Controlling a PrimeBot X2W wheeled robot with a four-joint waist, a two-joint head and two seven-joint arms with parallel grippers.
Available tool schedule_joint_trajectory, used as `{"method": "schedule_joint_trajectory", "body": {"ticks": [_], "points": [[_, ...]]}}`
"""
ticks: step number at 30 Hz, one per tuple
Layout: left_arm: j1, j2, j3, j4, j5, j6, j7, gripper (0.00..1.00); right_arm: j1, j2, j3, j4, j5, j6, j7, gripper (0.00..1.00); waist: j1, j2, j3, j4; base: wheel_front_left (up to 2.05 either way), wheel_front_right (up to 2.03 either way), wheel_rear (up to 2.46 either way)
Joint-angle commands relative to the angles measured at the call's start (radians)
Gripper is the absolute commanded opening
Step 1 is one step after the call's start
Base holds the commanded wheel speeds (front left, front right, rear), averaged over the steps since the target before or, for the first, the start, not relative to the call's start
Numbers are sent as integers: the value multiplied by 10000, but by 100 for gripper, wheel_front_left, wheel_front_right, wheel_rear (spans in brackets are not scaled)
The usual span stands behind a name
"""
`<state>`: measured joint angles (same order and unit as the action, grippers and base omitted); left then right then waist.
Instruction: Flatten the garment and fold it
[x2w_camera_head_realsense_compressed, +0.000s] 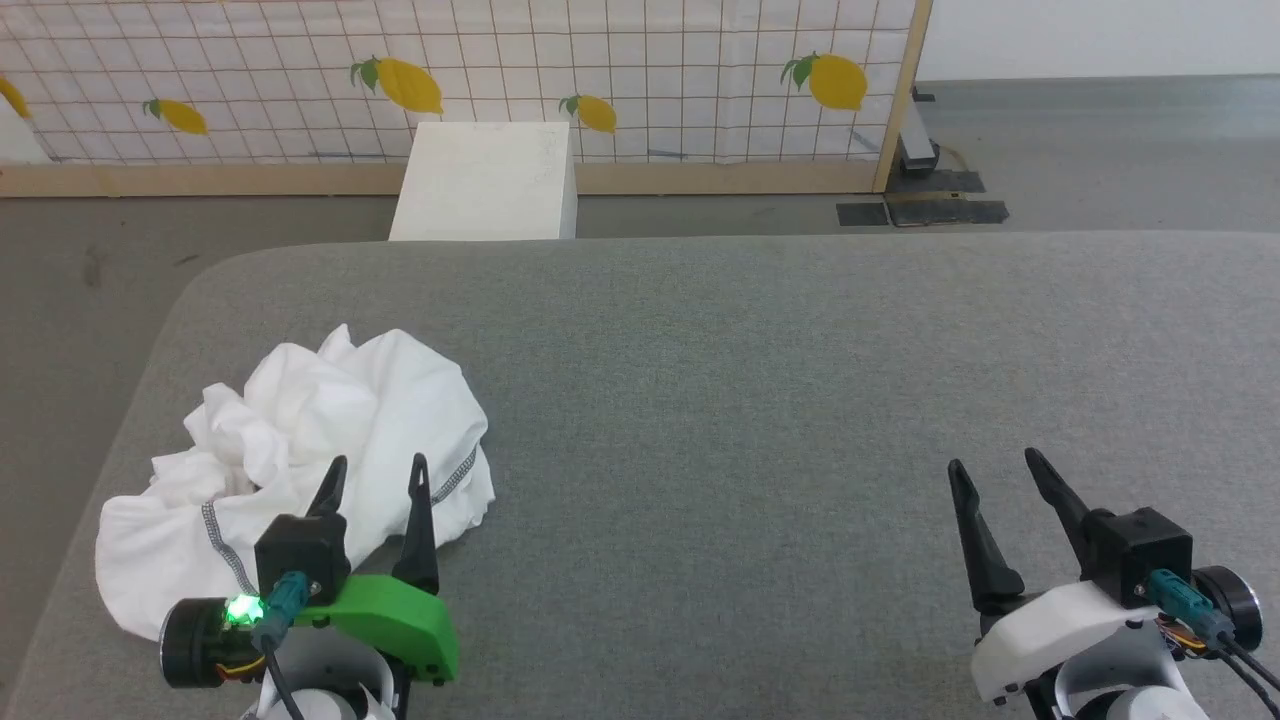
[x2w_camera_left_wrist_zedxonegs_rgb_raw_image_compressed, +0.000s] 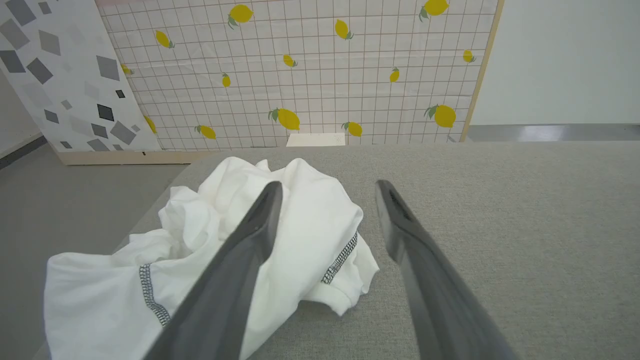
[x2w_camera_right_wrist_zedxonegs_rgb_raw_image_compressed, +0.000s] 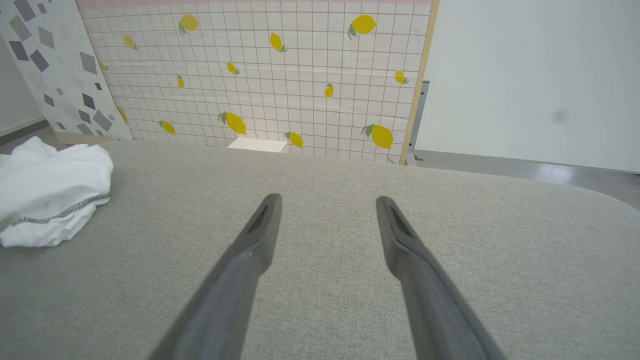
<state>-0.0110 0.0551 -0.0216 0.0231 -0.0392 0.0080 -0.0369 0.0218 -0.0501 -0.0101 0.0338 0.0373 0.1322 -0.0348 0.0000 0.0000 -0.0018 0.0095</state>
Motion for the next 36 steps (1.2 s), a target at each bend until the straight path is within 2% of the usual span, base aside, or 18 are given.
{"method": "schedule_joint_trajectory", "body": {"ticks": [1,12,36], "points": [[147,-8,-25,33,-127,78,-93,100,100,0,-11,58,120,-3,-102,100,0,0,1,53,0,0,0],[298,-13,11,25,-280,233,-317,100,143,0,60,179,289,-4,-326,100,0,0,-37,552,0,0,0],[719,-18,95,167,-536,430,-813,100,289,0,317,633,594,-7,-825,100,0,0,-160,2221,0,0,0]]}}
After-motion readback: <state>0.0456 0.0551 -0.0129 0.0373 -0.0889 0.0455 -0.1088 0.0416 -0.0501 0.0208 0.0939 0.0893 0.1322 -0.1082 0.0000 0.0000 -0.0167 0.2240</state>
